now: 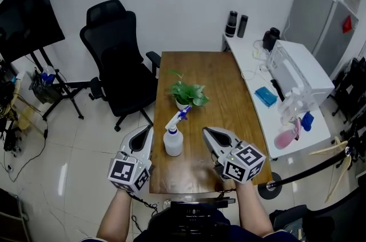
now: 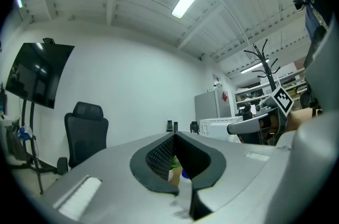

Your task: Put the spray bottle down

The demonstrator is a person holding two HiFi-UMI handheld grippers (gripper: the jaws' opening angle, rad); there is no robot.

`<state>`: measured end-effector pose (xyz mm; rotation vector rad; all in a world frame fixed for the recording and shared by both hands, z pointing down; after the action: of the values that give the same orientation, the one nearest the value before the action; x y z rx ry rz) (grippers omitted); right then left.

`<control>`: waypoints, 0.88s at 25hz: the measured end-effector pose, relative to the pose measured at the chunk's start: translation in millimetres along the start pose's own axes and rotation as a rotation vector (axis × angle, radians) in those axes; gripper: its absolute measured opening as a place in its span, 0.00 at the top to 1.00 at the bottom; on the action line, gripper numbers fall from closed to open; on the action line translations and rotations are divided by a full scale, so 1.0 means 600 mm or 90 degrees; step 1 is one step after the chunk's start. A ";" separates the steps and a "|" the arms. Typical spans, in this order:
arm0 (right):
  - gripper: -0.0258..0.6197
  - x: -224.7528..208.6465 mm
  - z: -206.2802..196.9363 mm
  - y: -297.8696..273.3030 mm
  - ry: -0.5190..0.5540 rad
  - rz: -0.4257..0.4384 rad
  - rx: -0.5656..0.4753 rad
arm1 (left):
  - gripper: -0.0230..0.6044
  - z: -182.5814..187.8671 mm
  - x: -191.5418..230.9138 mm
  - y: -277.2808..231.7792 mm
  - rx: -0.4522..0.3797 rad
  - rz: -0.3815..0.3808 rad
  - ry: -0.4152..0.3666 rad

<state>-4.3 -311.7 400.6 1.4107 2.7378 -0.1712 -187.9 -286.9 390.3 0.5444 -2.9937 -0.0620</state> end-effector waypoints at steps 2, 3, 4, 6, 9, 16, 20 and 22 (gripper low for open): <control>0.95 0.005 0.003 -0.001 0.004 0.003 0.000 | 0.95 0.003 0.005 0.003 0.001 0.005 0.004; 0.95 0.007 0.005 -0.001 0.006 0.004 -0.001 | 0.95 0.004 0.007 0.004 0.004 0.007 0.008; 0.95 0.009 0.006 0.000 0.008 0.004 -0.001 | 0.95 0.004 0.010 0.005 0.008 0.009 0.010; 0.95 0.010 0.009 0.001 0.012 0.003 -0.004 | 0.95 0.002 0.014 0.005 0.021 0.013 0.012; 0.95 0.011 0.013 0.003 0.017 -0.001 -0.010 | 0.95 0.000 0.018 0.006 0.036 0.017 0.014; 0.95 0.012 0.021 0.003 0.034 -0.013 -0.017 | 0.95 -0.013 0.017 0.004 0.076 0.006 0.033; 0.95 0.013 0.022 0.003 0.048 -0.018 -0.014 | 0.95 -0.019 0.018 0.005 0.087 0.008 0.040; 0.95 0.012 0.023 0.003 0.050 -0.019 -0.015 | 0.95 -0.021 0.017 0.005 0.088 0.006 0.041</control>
<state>-6.9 -306.3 385.8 1.4010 2.8150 -0.0871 -196.9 -287.9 403.8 0.5351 -2.9520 0.1614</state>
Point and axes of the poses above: the fingertips, and each gripper's own axes: y backward along the fingers, x to its left, z out of its top, the point moved 2 cm from there along y, backward along the fingers, and after that the axes turned 4 degrees about y, right-handed, at the moved point
